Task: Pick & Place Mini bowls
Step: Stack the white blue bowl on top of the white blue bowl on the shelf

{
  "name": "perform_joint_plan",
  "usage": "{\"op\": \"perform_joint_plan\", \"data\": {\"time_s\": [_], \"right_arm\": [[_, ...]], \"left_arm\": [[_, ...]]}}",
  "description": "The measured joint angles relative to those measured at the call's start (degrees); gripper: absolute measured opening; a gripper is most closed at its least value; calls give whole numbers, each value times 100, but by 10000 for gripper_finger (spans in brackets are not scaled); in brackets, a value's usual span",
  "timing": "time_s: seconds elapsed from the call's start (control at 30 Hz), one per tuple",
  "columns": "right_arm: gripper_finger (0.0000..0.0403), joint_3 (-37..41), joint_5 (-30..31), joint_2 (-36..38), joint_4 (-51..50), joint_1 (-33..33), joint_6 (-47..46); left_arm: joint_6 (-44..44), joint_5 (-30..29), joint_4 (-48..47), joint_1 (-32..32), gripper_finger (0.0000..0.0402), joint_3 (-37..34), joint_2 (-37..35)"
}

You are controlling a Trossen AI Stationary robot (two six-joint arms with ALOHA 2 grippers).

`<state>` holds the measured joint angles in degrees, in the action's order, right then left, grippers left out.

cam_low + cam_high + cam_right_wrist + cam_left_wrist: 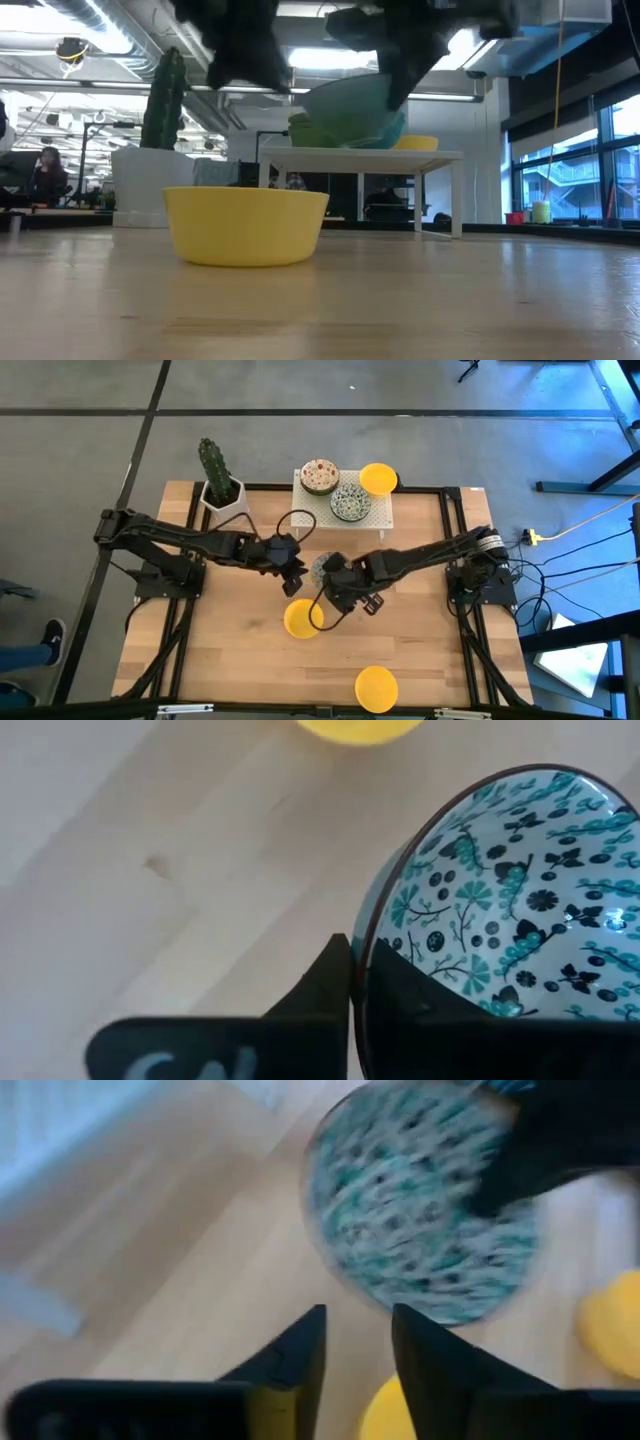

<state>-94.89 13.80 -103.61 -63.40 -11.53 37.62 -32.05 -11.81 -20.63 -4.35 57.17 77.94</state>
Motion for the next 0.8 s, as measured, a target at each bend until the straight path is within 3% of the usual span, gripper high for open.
{"op": "perform_joint_plan", "data": {"time_s": [0.1,0.23,0.33,0.47,0.57,0.8], "right_arm": [[16,-382,-130,35,-532,165,-269],[16,-785,410,446,-835,396,-426],[16,-895,566,914,-782,764,-525],[16,-871,330,1485,-326,1499,-701],[16,-768,58,1591,-130,1964,-772],[16,-224,-351,1407,400,2456,-744]], "left_arm": [[387,-434,42,-117,145,-2,-246],[700,-1402,-191,-361,179,0,-662],[782,-2209,-295,-712,193,-102,-931],[758,-3178,-296,-1204,198,-349,-1101],[731,-3319,-220,-1429,198,-517,-1125],[490,-2883,-200,-1526,198,-633,-906]]}}
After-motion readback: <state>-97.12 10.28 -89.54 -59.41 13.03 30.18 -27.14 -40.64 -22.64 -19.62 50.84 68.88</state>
